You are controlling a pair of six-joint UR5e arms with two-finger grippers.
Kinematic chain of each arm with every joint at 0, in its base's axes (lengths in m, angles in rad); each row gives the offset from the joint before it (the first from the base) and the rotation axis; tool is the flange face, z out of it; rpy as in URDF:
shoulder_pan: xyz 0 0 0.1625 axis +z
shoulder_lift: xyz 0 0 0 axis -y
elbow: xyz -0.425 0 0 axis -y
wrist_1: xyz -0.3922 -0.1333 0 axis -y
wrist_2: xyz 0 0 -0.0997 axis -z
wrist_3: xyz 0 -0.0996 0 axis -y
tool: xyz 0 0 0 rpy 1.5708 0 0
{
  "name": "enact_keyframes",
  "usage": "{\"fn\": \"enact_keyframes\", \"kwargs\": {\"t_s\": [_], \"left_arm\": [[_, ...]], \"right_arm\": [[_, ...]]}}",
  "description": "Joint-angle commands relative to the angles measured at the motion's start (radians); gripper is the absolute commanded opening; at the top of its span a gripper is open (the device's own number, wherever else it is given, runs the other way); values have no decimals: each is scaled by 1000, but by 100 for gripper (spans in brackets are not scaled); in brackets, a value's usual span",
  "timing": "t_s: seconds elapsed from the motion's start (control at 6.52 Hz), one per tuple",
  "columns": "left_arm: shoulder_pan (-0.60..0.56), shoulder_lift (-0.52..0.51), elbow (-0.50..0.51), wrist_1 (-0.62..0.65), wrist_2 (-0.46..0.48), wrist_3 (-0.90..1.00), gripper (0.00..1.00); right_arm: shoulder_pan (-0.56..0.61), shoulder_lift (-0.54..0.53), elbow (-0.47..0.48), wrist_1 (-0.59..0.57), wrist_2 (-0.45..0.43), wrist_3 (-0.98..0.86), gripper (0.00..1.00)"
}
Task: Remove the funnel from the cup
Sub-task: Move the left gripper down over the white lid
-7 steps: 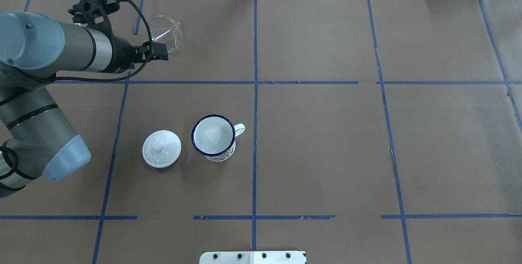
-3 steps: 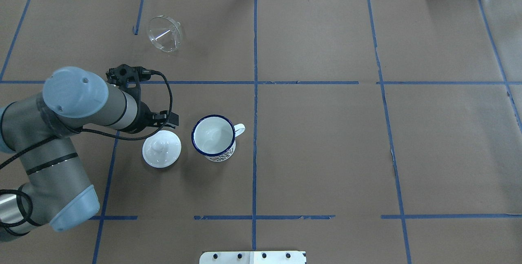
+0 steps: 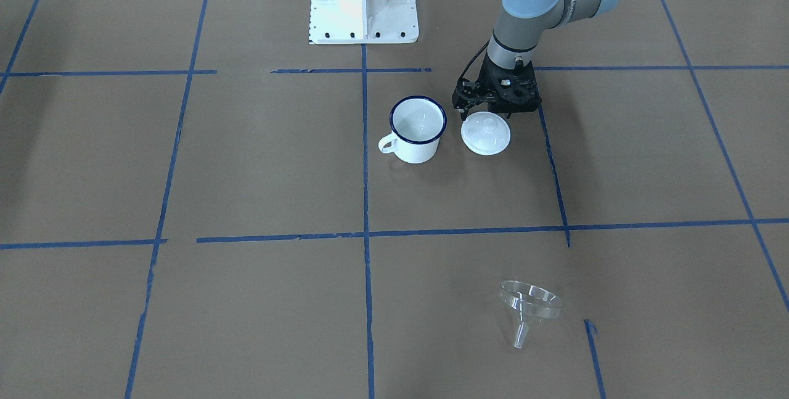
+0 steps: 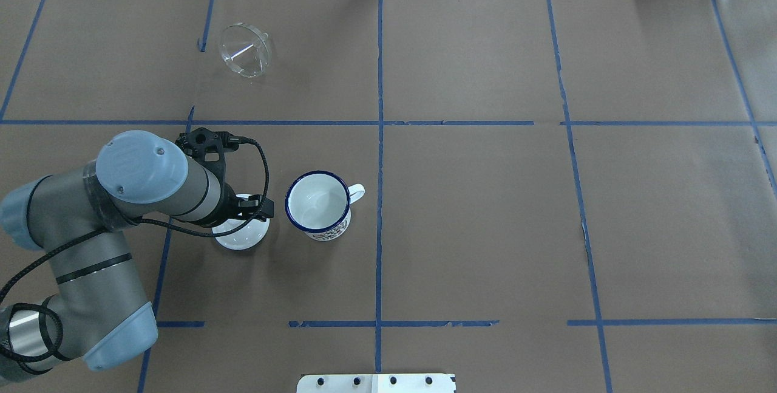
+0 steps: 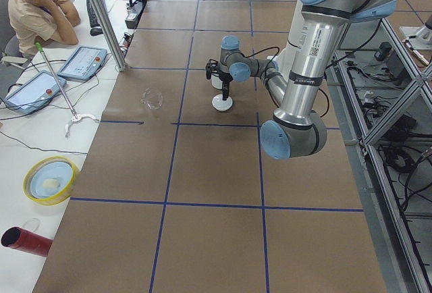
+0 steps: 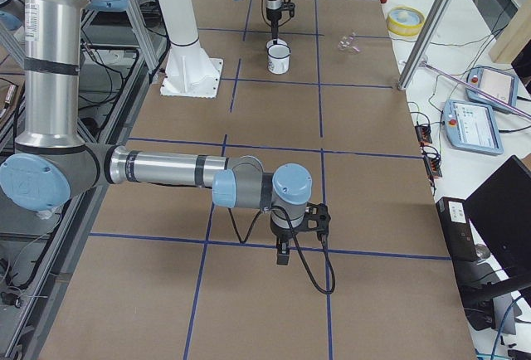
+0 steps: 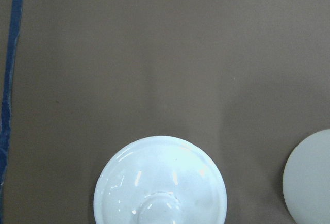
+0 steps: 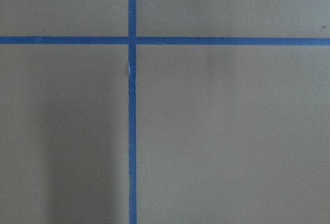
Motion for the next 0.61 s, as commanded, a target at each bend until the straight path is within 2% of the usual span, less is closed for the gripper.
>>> {"fn": "enact_keyframes", "kwargs": {"t_s": [0.0, 0.46], "left_arm": [[2, 5, 6, -1, -1, 8, 98], [2, 4, 29, -6, 0, 16, 98]], "right_arm": [[0, 0, 0, 0, 0, 0, 100], [0, 0, 0, 0, 0, 0, 100]]}}
